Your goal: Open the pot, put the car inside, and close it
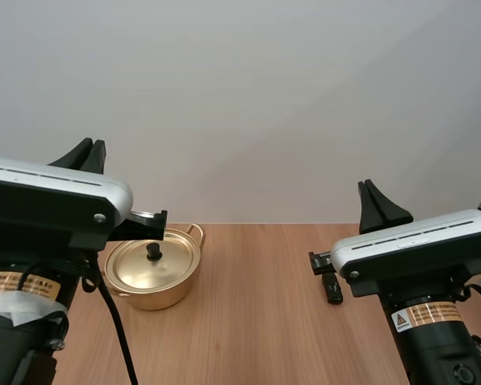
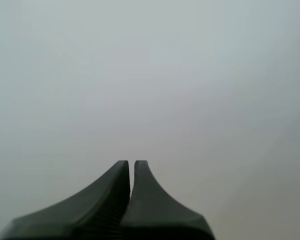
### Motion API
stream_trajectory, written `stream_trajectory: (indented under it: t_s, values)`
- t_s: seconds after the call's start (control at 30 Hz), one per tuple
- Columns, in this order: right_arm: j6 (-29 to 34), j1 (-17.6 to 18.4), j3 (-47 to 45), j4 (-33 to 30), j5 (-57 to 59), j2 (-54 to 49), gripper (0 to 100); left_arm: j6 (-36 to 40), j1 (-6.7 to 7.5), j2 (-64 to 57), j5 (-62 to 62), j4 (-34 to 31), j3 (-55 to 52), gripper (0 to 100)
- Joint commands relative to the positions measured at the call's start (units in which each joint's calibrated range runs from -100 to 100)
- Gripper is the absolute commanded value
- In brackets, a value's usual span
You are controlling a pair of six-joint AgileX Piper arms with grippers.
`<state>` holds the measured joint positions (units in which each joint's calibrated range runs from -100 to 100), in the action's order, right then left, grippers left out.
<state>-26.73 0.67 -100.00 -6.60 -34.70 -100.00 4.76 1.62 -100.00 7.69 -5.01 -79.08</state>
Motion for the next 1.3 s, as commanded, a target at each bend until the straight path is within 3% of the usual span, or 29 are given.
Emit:
stream_trajectory:
  t_s: [0.0,0.07,0.23,0.37,0.5,0.67,0.77,0.87,1.0,1.27]
  values:
    - [-11.1,0.03,0.0,0.7,-37.4,0.0,0,-0.05,0.05,0.0,4.87,0.72,1.84,6]
    - [-12.62,0.03,0.0,0.7,-32.41,0.0,0,-0.05,0.05,2.29,13.02,1.66,3.9,0]
    - [-13.89,0.03,0.0,0.7,-7.56,0.0,0,-3.48,0.05,12.44,26.41,1.93,9.66,0]
    - [-16.58,0.03,0.0,0.7,-2.03,0.0,0,-7.82,-0.36,18.8,29.56,2.81,14.53,0]
    - [-16.48,0.03,0.51,2.13,4.61,0.0,0,-12.16,-2.18,25.74,33.2,10.35,18.58,0]
    - [-16.48,0.03,5.27,4.27,22.25,0.0,0,-17.35,-2.51,38.26,45.14,19.13,24.77,0]
    - [-16.48,0.03,9.06,4.27,36.73,0.0,0,-18.97,-2.51,45.51,52.61,19.13,29.13,0]
    - [-16.14,0.03,15.31,4.27,58.36,0.0,0,-19.06,-2.51,52.09,57.86,17.99,32.79,0]
    - [-9.75,0.03,20.73,4.39,81.21,0.0,0,-19.06,-2.51,58.88,63.65,17.85,35.94,0]
    - [-9.55,0.03,21.54,4.26,86.95,0.0,0,-19.4,-2.51,65.96,63.26,17.85,37.11,0]
